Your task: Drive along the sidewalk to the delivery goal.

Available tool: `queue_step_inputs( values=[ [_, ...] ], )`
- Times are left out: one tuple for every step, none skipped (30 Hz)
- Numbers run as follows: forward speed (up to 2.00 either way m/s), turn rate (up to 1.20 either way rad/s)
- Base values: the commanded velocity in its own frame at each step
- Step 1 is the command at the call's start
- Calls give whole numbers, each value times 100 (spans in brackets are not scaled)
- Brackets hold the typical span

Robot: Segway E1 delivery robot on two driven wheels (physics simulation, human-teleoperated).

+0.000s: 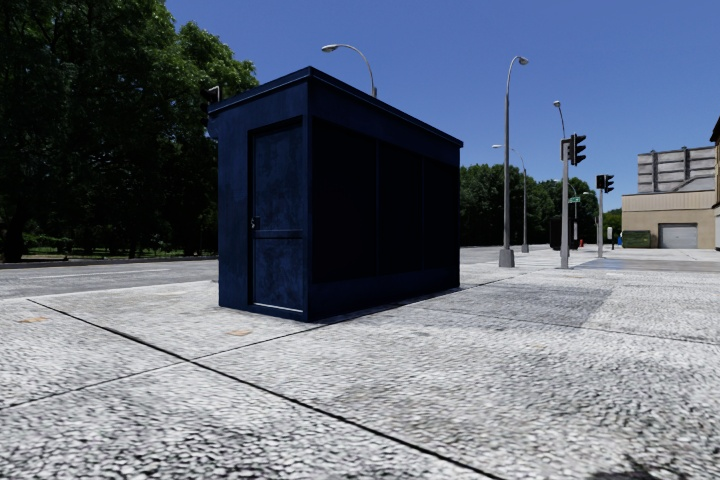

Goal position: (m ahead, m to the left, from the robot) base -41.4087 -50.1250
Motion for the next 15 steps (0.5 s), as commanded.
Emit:
queue_step_inputs(
  values=[
    [0,0],
    [0,0],
    [0,0],
    [0,0],
    [0,0],
    [0,0],
    [0,0],
    [0,0],
    [0,0],
    [0,0],
    [0,0],
    [0,0],
    [0,0],
    [0,0],
    [0,0]
  ],
)
